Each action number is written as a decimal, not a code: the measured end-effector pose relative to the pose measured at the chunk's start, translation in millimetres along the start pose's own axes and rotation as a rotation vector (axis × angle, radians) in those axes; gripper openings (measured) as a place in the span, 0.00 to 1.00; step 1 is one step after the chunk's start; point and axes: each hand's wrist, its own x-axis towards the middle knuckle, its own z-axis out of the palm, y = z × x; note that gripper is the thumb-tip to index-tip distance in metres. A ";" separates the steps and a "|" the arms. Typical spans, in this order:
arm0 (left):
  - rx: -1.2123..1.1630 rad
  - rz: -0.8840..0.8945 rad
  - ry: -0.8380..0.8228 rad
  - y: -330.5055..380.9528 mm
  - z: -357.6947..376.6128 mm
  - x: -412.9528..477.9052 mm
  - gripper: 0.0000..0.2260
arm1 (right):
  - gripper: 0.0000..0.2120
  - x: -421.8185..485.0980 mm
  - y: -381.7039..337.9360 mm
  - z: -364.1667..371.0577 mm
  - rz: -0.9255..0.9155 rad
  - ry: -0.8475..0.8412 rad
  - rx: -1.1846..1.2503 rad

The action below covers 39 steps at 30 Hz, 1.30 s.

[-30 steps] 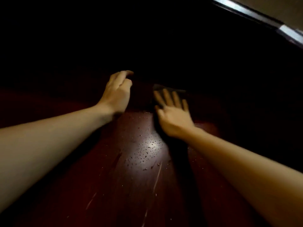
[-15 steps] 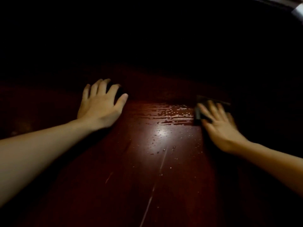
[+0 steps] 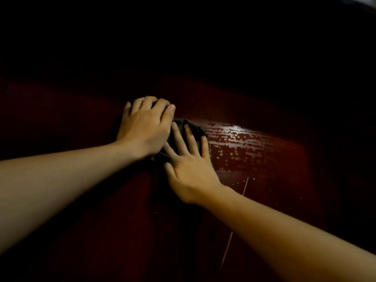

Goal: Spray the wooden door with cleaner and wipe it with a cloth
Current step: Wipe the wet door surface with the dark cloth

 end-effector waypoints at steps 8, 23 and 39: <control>0.169 0.093 -0.028 -19.6 12.8 -23.5 0.29 | 0.30 -67.2 123.9 4.4 0.485 0.067 0.073; 0.044 0.079 -0.021 -11.0 8.5 -24.9 0.27 | 0.33 -57.9 -43.8 23.2 0.098 -0.008 0.023; 0.251 0.216 -0.045 17.7 39.2 -46.9 0.30 | 0.27 -176.0 217.8 16.4 0.952 0.149 0.232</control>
